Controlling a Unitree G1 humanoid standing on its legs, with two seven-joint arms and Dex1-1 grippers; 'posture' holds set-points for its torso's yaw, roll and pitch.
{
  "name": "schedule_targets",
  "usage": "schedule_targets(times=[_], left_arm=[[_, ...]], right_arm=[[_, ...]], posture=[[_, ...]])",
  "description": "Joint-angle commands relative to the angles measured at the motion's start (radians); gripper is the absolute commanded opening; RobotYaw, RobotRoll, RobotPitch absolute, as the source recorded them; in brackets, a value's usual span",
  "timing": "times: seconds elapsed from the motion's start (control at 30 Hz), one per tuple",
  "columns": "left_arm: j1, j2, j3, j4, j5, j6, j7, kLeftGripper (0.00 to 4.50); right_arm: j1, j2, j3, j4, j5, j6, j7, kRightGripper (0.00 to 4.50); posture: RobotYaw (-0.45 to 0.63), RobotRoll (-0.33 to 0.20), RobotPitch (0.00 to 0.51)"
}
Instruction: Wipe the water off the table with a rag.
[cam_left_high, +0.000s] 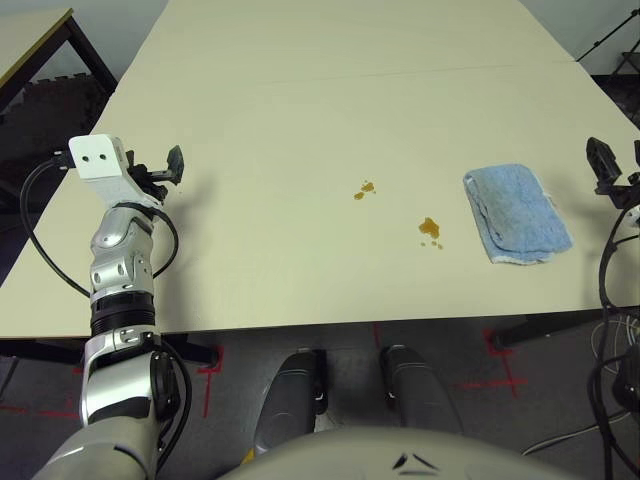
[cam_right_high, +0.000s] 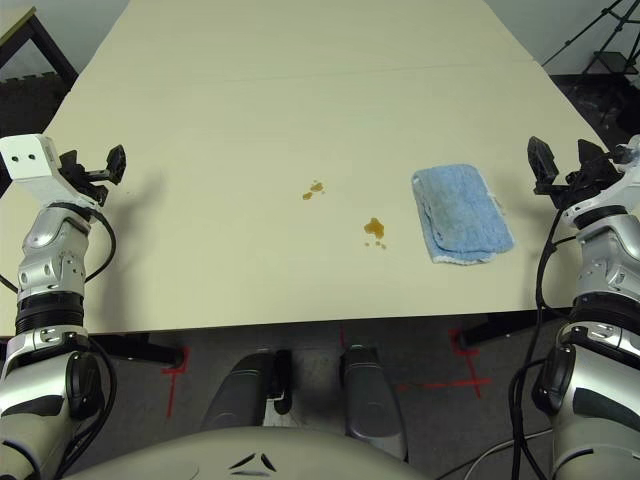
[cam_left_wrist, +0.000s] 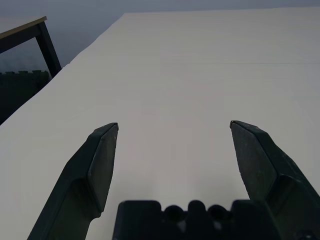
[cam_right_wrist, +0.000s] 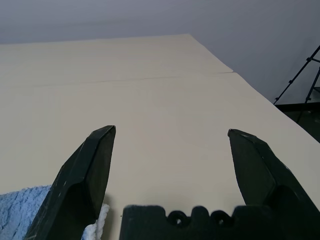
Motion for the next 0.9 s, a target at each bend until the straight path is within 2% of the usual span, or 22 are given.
schedule_targets(times=[0.03, 0.17, 0.33, 0.6, 0.77, 0.9], left_arm=[[0.002, 0.004, -0.004, 0.009, 0.003, 0.004, -0.005, 4.5], [-0.002, -0.005, -0.015, 0.005, 0.001, 0.006, -0.013, 4.5], [-0.034, 0.01, -0.036, -0.001, -0.031, 0.032, -0.114, 4.5], [-0.013, 0.063, -0.11, -0.149, -0.163, 0.201, -0.476, 4.5], [0.037, 0.103, -0.177, -0.315, -0.257, 0.343, -0.668, 4.5], [0.09, 0.138, -0.224, -0.394, -0.272, 0.376, -0.783, 4.5]], right_arm=[[0.021, -0.01, -0.012, 0.013, -0.001, -0.011, -0.007, 4.48], [0.028, -0.012, -0.012, 0.008, 0.001, -0.008, -0.01, 4.48], [0.035, -0.005, -0.002, -0.03, 0.006, 0.032, -0.023, 4.48], [0.038, 0.002, 0.001, -0.04, 0.009, 0.084, -0.025, 4.48], [0.026, -0.003, 0.011, -0.055, 0.007, 0.133, -0.022, 4.48], [0.006, -0.013, 0.008, -0.066, 0.017, 0.183, -0.018, 4.48]], posture=[[-0.14, 0.0, 0.17], [-0.14, 0.0, 0.176], [-0.14, 0.0, 0.185], [-0.14, 0.0, 0.184], [-0.15, 0.0, 0.177], [-0.15, 0.0, 0.172]])
